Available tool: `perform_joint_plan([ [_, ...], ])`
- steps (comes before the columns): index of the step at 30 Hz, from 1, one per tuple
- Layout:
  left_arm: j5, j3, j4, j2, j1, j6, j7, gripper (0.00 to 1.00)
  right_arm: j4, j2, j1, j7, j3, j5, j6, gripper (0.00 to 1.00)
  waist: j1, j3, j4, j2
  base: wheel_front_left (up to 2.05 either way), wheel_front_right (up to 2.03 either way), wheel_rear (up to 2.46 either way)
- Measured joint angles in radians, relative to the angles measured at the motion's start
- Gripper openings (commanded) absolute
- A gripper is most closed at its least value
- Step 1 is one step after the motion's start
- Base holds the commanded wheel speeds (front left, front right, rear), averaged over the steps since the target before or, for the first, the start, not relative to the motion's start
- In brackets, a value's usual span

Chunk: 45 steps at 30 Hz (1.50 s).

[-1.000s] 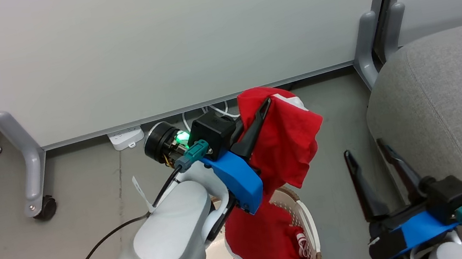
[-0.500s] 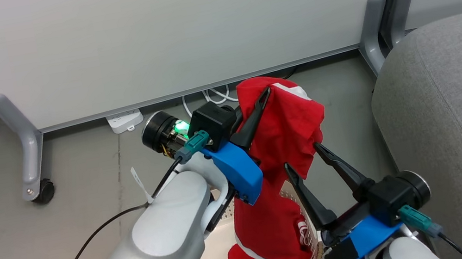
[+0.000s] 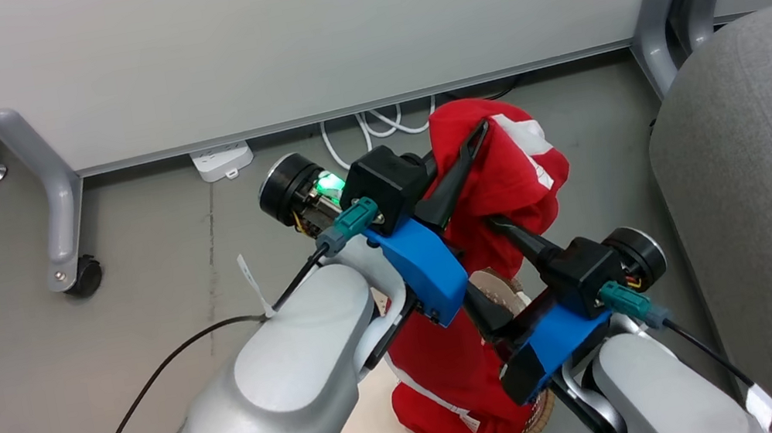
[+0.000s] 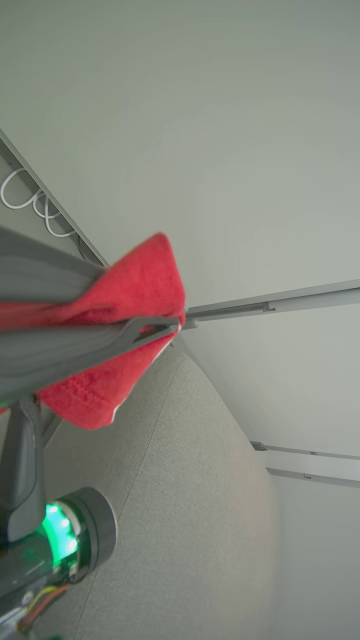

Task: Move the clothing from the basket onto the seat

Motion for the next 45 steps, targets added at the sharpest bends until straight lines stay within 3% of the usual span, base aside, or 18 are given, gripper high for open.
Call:
perform_joint_plan([
  [16, -0.077, -0.093, -0.042, 0.000, -0.064, 0.044, -0.011, 0.00, 0.165, 0.000, -0.156, 0.000, -0.014, 0.042, 0.000, 1.00, 0.0000, 0.045, 0.047, 0.0000, 0.00, 0.00, 0.00],
  [18, -0.087, -0.104, -0.041, 0.000, -0.066, 0.049, -0.015, 0.00, 0.176, 0.000, -0.161, 0.000, -0.013, 0.049, 0.000, 0.23, 0.0000, 0.046, 0.047, 0.0000, 0.00, 0.00, 0.00],
  [19, -0.093, -0.109, -0.041, 0.000, -0.066, 0.052, -0.015, 0.00, 0.181, 0.000, -0.165, 0.000, -0.011, 0.053, 0.000, 0.00, 0.0000, 0.046, 0.047, 0.0000, 0.00, 0.00, 0.00],
  [45, -0.143, -0.151, -0.012, 0.000, -0.097, 0.069, -0.028, 0.00, 0.195, 0.000, -0.181, 0.000, -0.008, 0.051, 0.000, 0.00, -0.0001, 0.039, 0.040, 0.0000, 0.00, 0.00, 0.00],
])
